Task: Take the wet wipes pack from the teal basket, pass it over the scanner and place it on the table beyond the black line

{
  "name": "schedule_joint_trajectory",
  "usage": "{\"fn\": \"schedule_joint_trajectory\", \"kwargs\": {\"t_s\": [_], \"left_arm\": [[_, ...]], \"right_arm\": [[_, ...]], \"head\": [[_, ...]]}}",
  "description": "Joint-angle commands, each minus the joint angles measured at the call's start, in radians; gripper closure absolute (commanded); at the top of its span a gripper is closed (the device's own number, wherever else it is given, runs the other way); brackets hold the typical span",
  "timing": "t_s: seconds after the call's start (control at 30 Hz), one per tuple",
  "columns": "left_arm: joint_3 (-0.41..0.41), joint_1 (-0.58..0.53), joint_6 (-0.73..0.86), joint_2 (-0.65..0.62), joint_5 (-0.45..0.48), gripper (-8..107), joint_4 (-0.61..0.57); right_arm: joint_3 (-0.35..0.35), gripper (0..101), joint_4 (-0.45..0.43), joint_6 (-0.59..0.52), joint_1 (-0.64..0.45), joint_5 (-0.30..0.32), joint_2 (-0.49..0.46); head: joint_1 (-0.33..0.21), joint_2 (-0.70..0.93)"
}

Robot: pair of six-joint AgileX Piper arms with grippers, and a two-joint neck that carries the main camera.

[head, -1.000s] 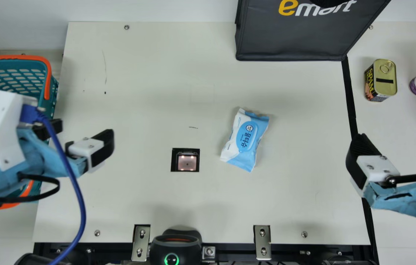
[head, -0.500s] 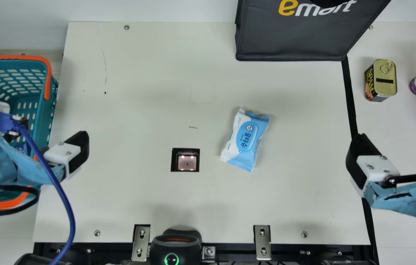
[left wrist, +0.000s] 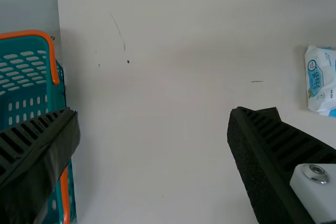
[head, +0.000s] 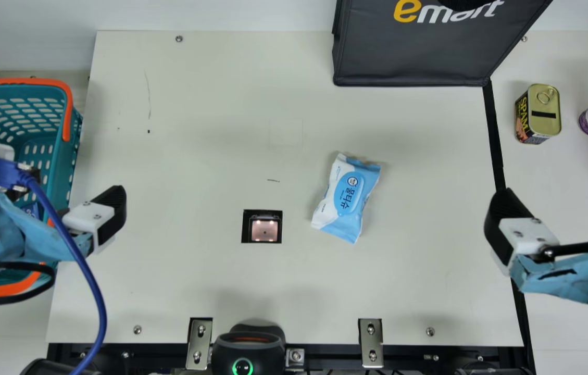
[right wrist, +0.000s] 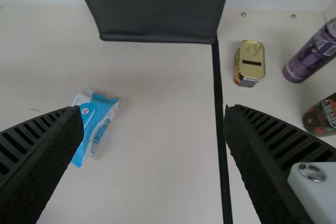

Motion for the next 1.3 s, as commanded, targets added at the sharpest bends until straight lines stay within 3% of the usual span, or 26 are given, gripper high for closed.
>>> {"fn": "schedule_joint_trajectory", "kwargs": {"t_s": [0.0,0.3,0.5,0.97,1.27], "left_arm": [[0.0,0.0,0.0,0.0,0.0,9,0.0],[0.0,0.0,0.0,0.0,0.0,9,0.0],[0.0,0.0,0.0,0.0,0.0,9,0.0],[0.0,0.0,0.0,0.0,0.0,9,0.0],[0.0,0.0,0.0,0.0,0.0,9,0.0]], "right_arm": [[0.002,6,0.013,-0.005,0.011,0.001,0.016],[0.011,6,0.089,-0.015,0.078,-0.014,0.122],[0.018,6,0.113,0.035,0.152,-0.032,0.213],[0.025,6,-0.015,0.38,0.41,-0.153,0.476],[0.018,6,-0.111,0.607,0.527,-0.197,0.625]], "head": [[-0.029,0.002],[-0.029,0.002],[-0.029,0.002],[-0.029,0.002],[-0.029,0.002]]}}
